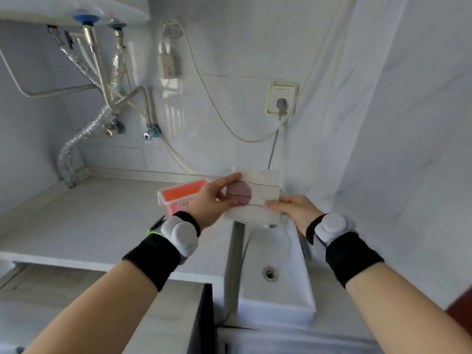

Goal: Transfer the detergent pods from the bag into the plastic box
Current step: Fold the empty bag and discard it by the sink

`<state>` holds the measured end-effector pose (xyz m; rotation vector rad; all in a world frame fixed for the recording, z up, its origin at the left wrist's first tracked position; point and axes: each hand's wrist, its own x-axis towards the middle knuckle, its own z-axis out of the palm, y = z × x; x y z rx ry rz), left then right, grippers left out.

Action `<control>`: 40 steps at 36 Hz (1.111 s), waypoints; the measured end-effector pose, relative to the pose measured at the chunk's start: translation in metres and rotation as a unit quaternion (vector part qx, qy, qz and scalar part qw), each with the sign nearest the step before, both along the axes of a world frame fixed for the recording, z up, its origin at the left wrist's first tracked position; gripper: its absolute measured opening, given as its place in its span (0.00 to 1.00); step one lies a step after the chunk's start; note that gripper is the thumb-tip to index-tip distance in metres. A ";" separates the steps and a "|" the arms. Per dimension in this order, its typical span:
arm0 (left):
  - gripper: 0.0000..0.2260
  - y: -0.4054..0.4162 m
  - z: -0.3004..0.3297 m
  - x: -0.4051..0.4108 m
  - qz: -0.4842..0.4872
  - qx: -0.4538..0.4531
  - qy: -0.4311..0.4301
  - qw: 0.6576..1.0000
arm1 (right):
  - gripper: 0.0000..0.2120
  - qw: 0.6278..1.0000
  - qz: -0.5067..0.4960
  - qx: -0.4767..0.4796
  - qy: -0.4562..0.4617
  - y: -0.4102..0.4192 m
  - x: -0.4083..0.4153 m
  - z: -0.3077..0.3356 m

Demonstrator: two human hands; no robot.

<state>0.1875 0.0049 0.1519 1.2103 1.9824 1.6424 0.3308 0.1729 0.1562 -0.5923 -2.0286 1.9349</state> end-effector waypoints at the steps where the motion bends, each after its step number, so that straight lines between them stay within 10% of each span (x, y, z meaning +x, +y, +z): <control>1: 0.29 0.004 -0.005 0.009 0.014 -0.008 0.003 1.000 | 0.11 1.000 0.004 0.011 0.009 0.005 0.009 -0.003; 13: 0.02 0.024 -0.065 0.135 0.018 -0.117 -0.099 0.988 | 0.04 0.994 -0.026 0.068 0.084 0.039 0.117 -0.036; 25: 0.16 0.048 -0.135 0.182 -0.012 -0.144 -0.138 0.980 | 0.10 0.993 -0.094 0.070 -0.025 0.051 0.182 -0.136; 33: 0.13 0.075 -0.267 0.220 -0.075 -0.163 -0.080 0.981 | 0.24 0.972 -0.211 0.070 -0.081 0.064 0.232 -0.276; 40: 0.07 0.097 -0.426 0.249 -0.165 -0.315 -0.079 0.931 | 0.15 0.951 -0.212 0.075 -0.214 0.078 0.279 -0.428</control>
